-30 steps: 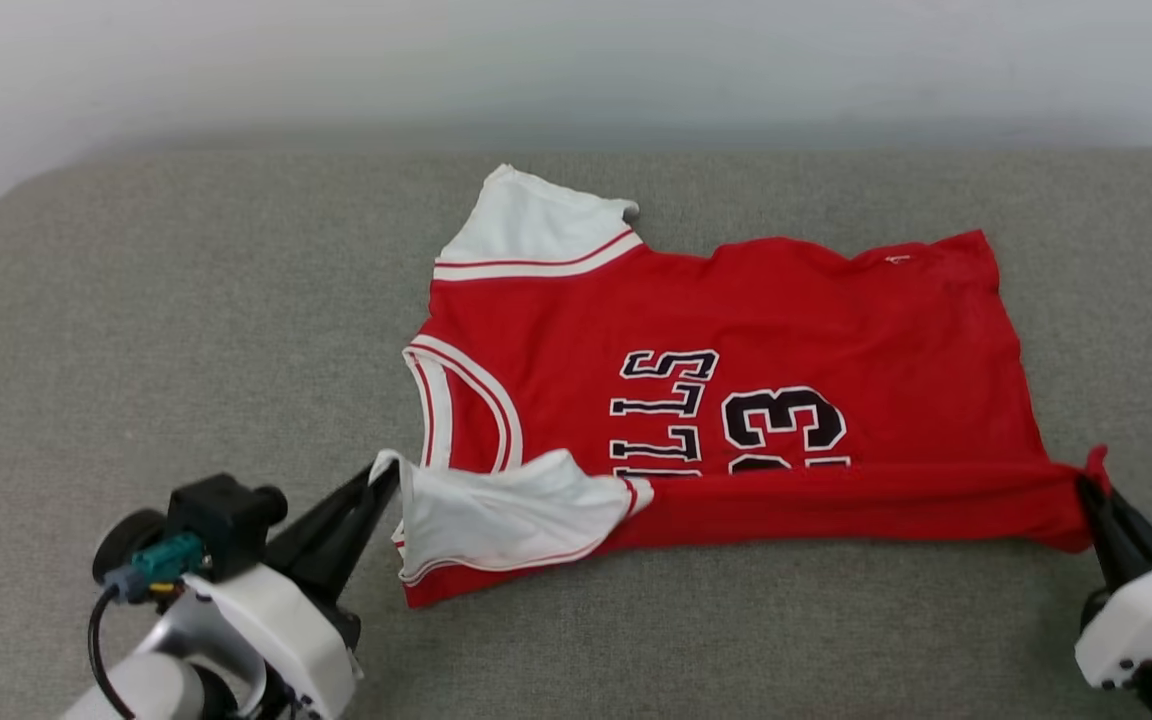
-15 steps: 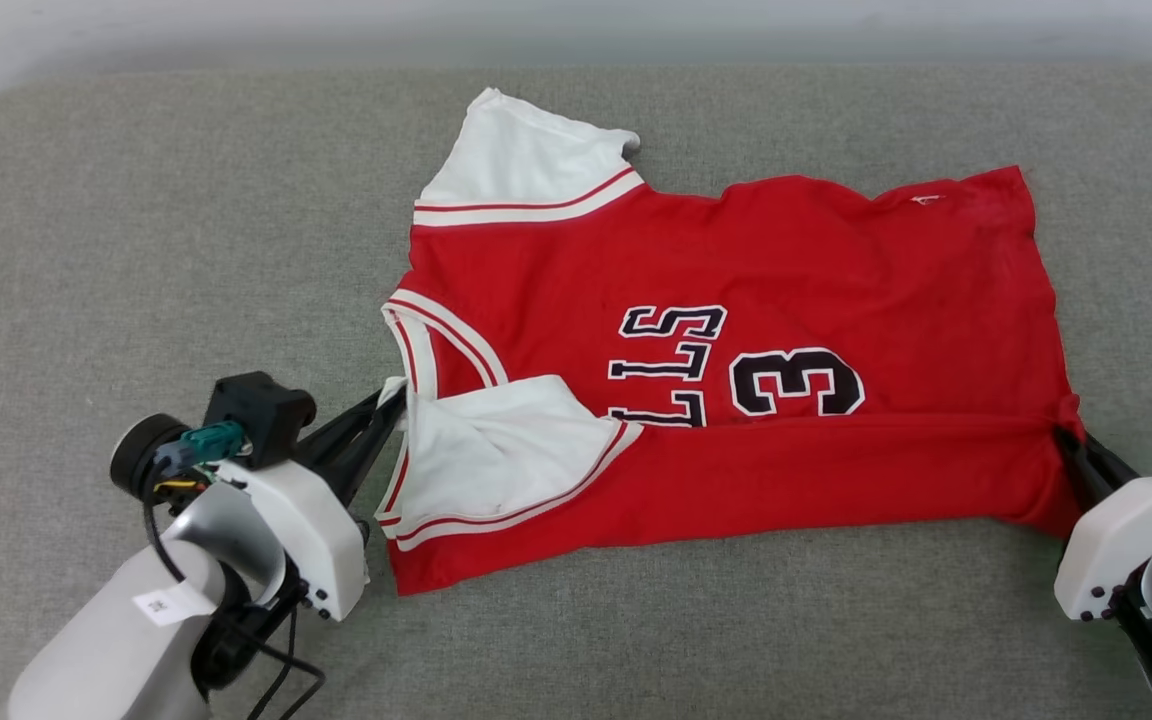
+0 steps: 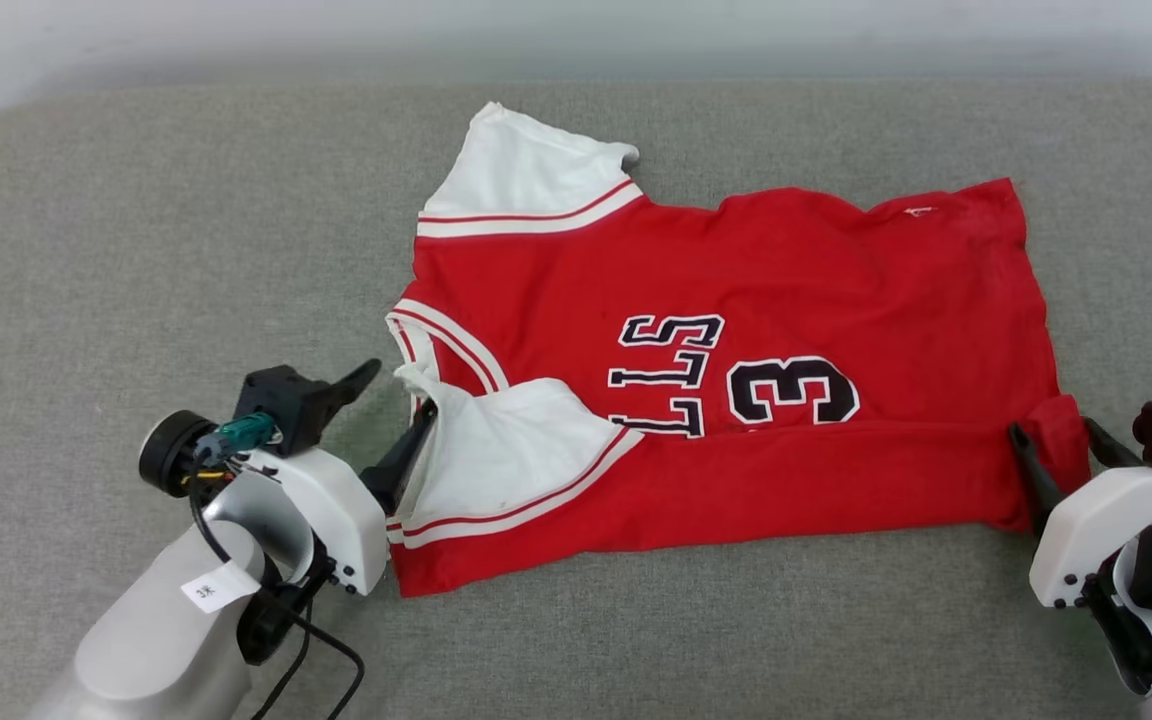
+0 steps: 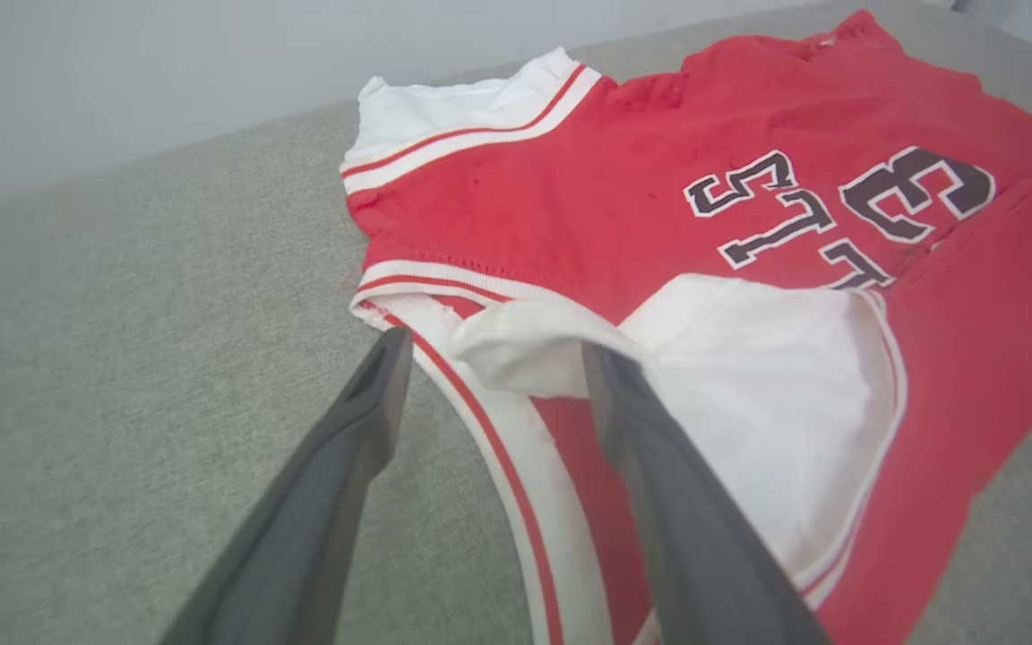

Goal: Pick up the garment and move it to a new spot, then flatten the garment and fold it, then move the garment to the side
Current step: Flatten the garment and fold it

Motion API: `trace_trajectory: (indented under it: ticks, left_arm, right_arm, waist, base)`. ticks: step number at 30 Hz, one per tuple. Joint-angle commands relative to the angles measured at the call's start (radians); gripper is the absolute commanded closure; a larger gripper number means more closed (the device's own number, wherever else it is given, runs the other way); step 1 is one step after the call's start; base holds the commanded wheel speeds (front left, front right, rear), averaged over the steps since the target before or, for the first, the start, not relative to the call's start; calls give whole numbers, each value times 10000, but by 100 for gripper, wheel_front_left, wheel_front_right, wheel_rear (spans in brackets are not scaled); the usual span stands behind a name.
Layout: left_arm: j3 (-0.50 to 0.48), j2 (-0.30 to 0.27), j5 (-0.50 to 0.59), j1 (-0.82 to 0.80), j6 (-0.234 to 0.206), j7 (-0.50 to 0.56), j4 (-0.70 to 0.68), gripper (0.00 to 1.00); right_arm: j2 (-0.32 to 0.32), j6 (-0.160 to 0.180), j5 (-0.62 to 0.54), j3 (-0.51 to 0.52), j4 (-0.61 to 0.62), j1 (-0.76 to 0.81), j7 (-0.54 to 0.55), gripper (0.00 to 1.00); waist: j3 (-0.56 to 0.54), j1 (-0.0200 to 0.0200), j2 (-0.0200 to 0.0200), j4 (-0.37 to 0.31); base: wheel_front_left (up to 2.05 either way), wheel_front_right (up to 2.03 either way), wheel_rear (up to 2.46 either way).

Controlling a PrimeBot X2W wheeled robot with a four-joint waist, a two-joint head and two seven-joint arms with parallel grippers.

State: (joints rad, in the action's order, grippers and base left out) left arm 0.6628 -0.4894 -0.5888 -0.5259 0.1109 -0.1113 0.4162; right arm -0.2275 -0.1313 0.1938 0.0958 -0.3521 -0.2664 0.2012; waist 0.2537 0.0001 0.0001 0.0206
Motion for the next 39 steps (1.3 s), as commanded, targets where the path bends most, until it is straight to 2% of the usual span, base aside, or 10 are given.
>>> trace_trajectory:
  ticks: [1,6,12,19,26,31,34,37,39]
  left_arm:
    - [-112,58,-86,5,-72,-168,110,0]
    - [-543,211,-509,418,-414,-731,197,0]
    - [-958,241,-1094,1423,-1076,-759,-599,0]
    - [-1019,5,-1800,2924,-1991,351,-2331,0]
    - [-637,-121,-2126,3726,-2783,1755,-3619,0]
    - [-548,-130,-1853,3574,-3444,2204,-3436,0]
    - [-729,-32,-1780,3510,-3773,2007,-3059,0]
    - [-587,-54,-1751,3539,-3799,2190,-2607,0]
    - [-400,4,-1850,3591,-3641,2431,-2365,0]
  right_arm:
    - [-5,12,-67,-4,113,-138,-77,0]
    - [-139,12,15,41,612,39,115,0]
    - [-306,12,-123,266,1556,644,1307,0]
    - [142,12,-16,771,2931,1632,3095,0]
    - [610,12,64,982,3886,2258,3598,0]
    - [754,12,79,918,4137,2281,3546,0]
    - [760,11,160,774,4204,2208,3502,0]
    - [877,11,526,799,4252,2132,3476,0]
    - [774,12,552,835,4303,2135,3438,0]
  waist:
    - [-178,-1,-1,-2]
    - [-673,-1,-1,44]
    - [-1064,-1,-1,112]
    - [-1065,-1,-1,168]
    - [-776,-1,-1,113]
    - [-459,-1,-1,-52]
    - [-247,-1,-1,-191]
    - [-88,-1,-1,-272]
    - [-21,-1,-1,-295]
  base:
    - [0,0,0]
    - [0,0,0]
    - [0,0,0]
    - [0,0,0]
    - [0,0,0]
    - [0,0,0]
    - [0,0,0]
    - [0,0,0]
    - [0,0,0]
